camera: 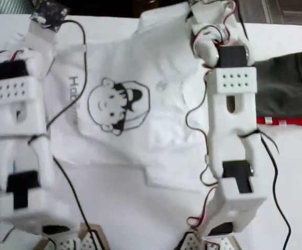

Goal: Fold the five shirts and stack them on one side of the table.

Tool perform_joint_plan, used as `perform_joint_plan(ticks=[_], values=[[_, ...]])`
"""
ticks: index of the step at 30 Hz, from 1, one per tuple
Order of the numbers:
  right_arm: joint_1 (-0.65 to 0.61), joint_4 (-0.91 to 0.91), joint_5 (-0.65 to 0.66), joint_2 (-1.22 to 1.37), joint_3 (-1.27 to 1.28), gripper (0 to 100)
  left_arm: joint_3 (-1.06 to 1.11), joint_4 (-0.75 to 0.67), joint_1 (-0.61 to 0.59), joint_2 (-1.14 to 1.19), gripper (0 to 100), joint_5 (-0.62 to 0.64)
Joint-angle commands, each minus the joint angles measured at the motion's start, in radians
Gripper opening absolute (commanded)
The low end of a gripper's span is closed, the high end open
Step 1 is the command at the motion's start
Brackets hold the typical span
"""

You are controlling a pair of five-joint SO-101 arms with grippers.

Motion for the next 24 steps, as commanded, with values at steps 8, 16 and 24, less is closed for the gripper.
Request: perform_joint_plan(ticks=[8,16,24], values=[[-0.002,0.137,0.006,0.208,-0.008,2.0,-0.211,0.199,0.051,0.279,2,0.011],[-0.002,0.263,0.006,0.295,-0.015,2.0,-0.277,0.316,0.051,0.399,2,0.005],[-0.005,0.478,0.005,0.174,-0.008,2.0,-0.417,0.628,0.083,0.399,2,0.002]])
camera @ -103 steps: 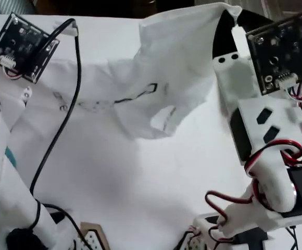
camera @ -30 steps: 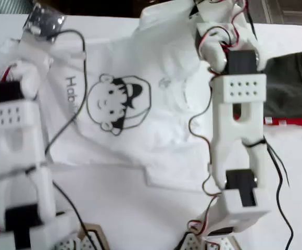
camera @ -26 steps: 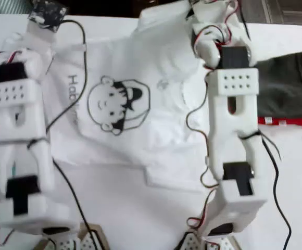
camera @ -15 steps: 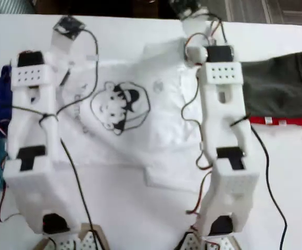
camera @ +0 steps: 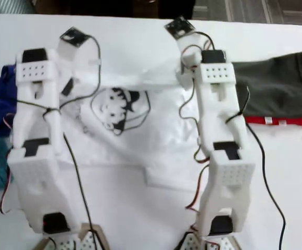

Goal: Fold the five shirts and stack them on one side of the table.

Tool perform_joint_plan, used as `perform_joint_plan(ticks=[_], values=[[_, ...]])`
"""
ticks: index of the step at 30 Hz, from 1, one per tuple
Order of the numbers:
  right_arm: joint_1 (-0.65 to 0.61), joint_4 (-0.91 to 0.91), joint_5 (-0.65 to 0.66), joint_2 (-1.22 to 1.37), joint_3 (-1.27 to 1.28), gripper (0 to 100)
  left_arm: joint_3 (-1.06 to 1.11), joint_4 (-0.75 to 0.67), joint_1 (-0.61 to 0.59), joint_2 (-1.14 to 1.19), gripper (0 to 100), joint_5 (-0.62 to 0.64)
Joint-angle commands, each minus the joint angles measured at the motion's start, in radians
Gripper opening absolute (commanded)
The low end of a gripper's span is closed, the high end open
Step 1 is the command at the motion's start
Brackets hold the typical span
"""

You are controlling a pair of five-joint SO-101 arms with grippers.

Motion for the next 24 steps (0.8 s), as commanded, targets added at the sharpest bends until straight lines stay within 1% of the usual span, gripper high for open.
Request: perform_joint_plan(ticks=[1,4,6,8,11,13,15,18,20,22,24], values=[[-0.008,0.101,0.005,-0.122,-0.008,2.0,-0.073,0.147,0.040,-0.012,2,0.000],[-0.008,0.166,0.005,-0.150,-0.006,2.0,-0.073,0.232,0.068,-0.014,2,0.005],[-0.008,0.216,0.005,-0.162,-0.006,2.0,-0.065,0.259,0.066,-0.014,2,0.006],[-0.005,0.260,0.005,-0.182,0.003,2.1,-0.064,0.275,0.048,-0.015,2,0.008],[-0.001,0.265,0.009,-0.255,0.098,2.1,-0.041,0.276,0.002,-0.043,2,0.003],[-0.007,0.223,0.009,-0.337,0.227,2.1,0.024,0.269,-0.020,-0.089,2,-0.011],[-0.012,0.139,0.009,-0.440,0.400,2.1,0.128,0.233,-0.028,-0.150,2,-0.052],[-0.016,-0.019,0.011,-0.619,0.681,2.1,0.323,0.133,-0.037,-0.256,2,-0.083],[-0.018,-0.091,0.012,-0.719,0.836,2.0,0.455,0.063,-0.046,-0.322,2,-0.101],[-0.018,-0.131,0.012,-0.800,0.948,2.0,0.555,0.012,-0.060,-0.381,2,-0.120],[-0.015,-0.143,0.012,-0.854,1.014,2.0,0.602,0.002,-0.075,-0.442,2,-0.121]])
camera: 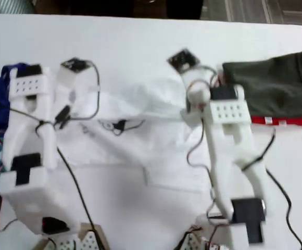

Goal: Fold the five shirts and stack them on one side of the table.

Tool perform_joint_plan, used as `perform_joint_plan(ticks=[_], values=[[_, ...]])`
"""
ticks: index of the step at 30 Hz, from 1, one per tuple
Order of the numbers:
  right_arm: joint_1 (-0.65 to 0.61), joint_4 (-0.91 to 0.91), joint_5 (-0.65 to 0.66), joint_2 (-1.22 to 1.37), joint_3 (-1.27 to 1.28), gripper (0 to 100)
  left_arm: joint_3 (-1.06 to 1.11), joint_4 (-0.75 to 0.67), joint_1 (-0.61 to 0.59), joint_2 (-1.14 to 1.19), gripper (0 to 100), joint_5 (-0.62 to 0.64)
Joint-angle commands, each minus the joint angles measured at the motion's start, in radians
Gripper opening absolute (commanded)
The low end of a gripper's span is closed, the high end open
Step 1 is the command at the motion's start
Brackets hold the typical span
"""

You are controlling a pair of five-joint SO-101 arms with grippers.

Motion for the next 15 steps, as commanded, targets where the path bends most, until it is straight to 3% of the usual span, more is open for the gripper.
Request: perform_joint_plan(ticks=[1,7,11,15], values=[[0.001,-0.042,0.006,-0.147,0.115,2.0,0.071,-0.032,-0.028,-0.161,2,-0.011],[0.004,-0.041,-0.003,-0.199,0.064,2.0,-0.058,-0.060,-0.032,-0.308,2,0.026],[0.021,-0.061,-0.003,-0.263,-0.031,2.0,-0.096,-0.172,-0.064,-0.351,2,0.130],[0.028,-0.073,-0.003,-0.277,-0.101,2.0,-0.085,-0.247,-0.069,-0.353,2,0.144]])
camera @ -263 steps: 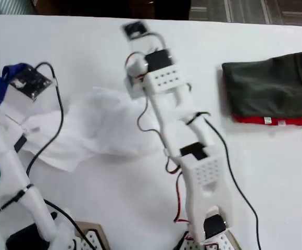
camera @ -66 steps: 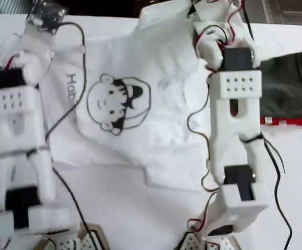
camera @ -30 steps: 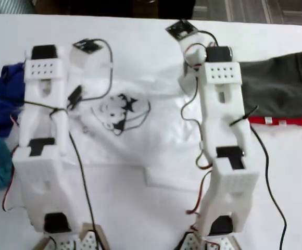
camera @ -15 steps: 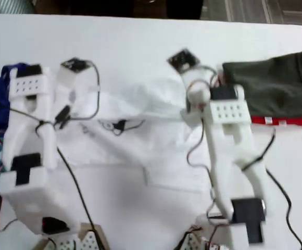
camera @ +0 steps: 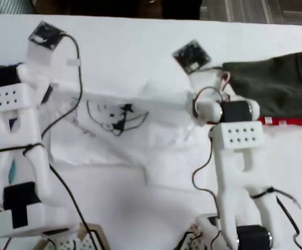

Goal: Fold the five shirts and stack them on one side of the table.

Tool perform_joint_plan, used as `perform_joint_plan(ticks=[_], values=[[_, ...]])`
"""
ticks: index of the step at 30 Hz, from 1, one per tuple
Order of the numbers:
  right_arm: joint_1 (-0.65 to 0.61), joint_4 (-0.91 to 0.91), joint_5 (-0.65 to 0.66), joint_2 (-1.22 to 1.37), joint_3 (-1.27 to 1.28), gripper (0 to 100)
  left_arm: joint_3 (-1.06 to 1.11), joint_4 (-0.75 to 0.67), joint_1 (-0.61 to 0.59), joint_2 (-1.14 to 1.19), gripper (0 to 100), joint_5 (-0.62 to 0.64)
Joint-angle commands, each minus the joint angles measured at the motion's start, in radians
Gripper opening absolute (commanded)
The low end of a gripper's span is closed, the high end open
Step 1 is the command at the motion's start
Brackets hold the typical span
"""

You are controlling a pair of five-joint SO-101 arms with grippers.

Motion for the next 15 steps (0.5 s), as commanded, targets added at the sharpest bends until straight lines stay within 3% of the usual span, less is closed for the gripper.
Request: perform_joint_plan(ticks=[1,15], values=[[0.019,-0.018,0.000,-0.038,-0.078,2.0,-0.030,-0.057,-0.012,-0.057,2,0.020],[0.018,0.041,-0.012,-0.041,-0.080,2.0,-0.012,0.005,-0.020,-0.066,2,0.006]])
